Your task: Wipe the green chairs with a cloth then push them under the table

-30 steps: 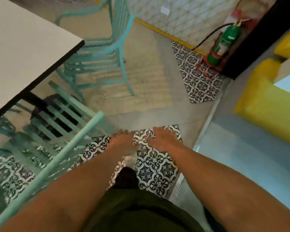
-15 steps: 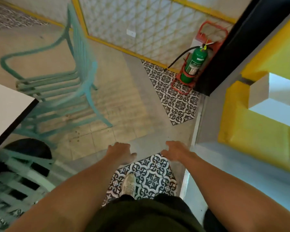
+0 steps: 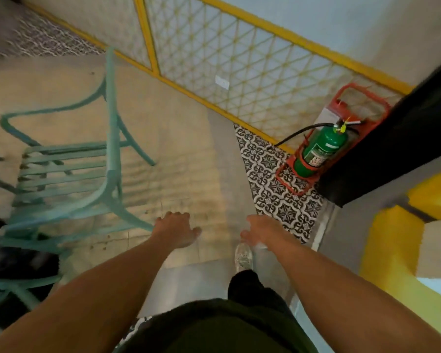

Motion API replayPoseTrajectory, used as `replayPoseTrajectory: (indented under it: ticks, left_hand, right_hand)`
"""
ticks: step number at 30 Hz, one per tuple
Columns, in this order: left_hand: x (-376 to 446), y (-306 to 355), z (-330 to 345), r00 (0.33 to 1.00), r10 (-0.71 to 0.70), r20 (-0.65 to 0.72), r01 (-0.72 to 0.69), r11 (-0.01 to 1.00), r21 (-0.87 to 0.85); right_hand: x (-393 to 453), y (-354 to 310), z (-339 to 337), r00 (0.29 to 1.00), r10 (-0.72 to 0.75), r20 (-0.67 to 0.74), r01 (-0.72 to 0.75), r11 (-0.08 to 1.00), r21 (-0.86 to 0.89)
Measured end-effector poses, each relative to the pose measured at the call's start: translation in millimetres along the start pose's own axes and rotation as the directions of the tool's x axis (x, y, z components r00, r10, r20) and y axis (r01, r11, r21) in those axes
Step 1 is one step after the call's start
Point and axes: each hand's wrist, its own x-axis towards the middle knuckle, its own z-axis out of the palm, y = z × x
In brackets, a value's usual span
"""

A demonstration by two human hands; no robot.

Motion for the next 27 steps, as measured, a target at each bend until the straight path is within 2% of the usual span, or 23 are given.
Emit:
replayPoseTrajectory:
  ticks: [4, 8, 14, 17, 20, 27]
  left_hand:
    - [38, 23, -55, 0.983, -0.166, -0.079, 0.155, 0.980, -0.129]
    - [67, 26, -117, 0.935, -0.255, -0.245, 0.208, 0.957, -0.204]
    - [97, -15, -189, 0.747, -0.460, -0.480, 0.376, 0.888, -0.266]
    - [115, -45, -213, 0.615, -0.547, -0.568, 0.439, 0.836, -0.329]
    - [134, -76, -230, 0.507, -0.675, -0.537, 0.482, 0.738, -0.473]
    - [157, -141, -261, 0.414, -0.858, -0.304, 0.518, 0.497, -0.696]
  right_hand:
    - [54, 8, -91, 0.984, -0.165, -0.059, 0.159, 0.982, -0.101]
    - [99, -10, -178, 0.933, -0.335, -0.133, 0.292, 0.919, -0.266]
    - [159, -84, -272, 0.811, -0.571, -0.128, 0.484, 0.777, -0.402]
    - [186, -137, -303, 0.724, -0.677, -0.131, 0.570, 0.694, -0.439]
    - [208, -196, -329, 0.608, -0.781, -0.144, 0.652, 0.595, -0.470]
    - [237, -327, -389, 0.297, -0.952, -0.071, 0.798, 0.289, -0.528]
